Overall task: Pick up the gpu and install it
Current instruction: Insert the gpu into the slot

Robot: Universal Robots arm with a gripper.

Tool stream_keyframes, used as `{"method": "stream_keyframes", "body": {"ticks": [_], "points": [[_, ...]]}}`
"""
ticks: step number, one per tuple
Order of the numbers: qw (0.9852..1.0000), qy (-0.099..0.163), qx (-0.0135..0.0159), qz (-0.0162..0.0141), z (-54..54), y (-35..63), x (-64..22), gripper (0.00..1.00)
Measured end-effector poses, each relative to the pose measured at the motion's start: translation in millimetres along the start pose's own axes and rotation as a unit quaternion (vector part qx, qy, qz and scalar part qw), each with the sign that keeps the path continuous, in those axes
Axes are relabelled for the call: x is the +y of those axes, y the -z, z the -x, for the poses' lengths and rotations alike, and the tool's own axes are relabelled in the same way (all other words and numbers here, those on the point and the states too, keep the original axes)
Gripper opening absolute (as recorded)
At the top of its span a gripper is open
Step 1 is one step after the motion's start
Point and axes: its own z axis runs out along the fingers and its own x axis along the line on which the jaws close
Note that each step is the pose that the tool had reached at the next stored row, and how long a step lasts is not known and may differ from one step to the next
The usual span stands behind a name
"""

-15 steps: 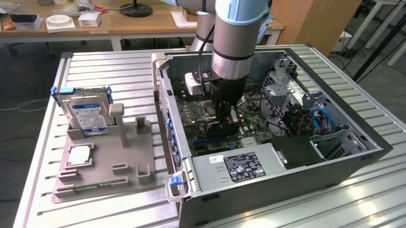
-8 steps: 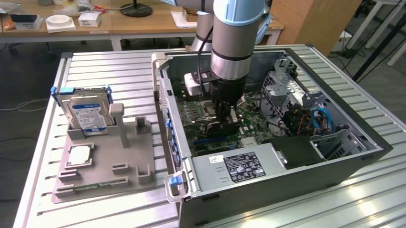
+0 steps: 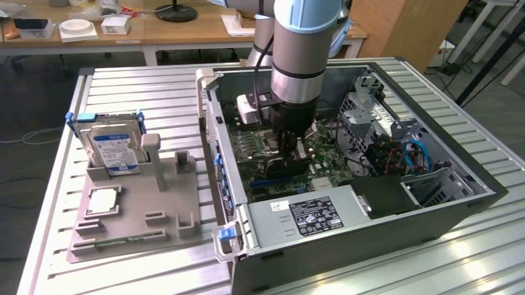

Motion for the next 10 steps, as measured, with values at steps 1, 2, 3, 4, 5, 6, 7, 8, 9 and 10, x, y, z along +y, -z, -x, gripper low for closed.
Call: {"method": "stream_keyframes", "body": {"ticks": [1,2,3,4,5,6,7,8,9,10], "points": [[1.0000,0.000,0.0000,-0.0002,0.0,0.1,0.5,0.26],[1.0000,0.000,0.0000,-0.0003,0.1,0.1,1.1,0.26],[1.0000,0.000,0.0000,-0.0004,0.2,0.1,1.5,0.26],[1.0000,0.000,0.0000,-0.0006,0.3,0.1,1.8,0.26],[1.0000,0.000,0.0000,-0.0007,0.4,0.1,2.1,0.26],[1.0000,0.000,0.0000,-0.0008,0.5,0.1,2.4,0.26],[1.0000,0.000,0.0000,-0.0008,0.4,0.2,2.4,0.26],[1.0000,0.000,0.0000,-0.0008,0.5,0.2,2.4,0.26],[1.0000,0.000,0.0000,-0.0008,0.5,0.1,2.5,0.26],[1.0000,0.000,0.0001,-0.0008,0.5,0.1,2.5,0.26]]}}
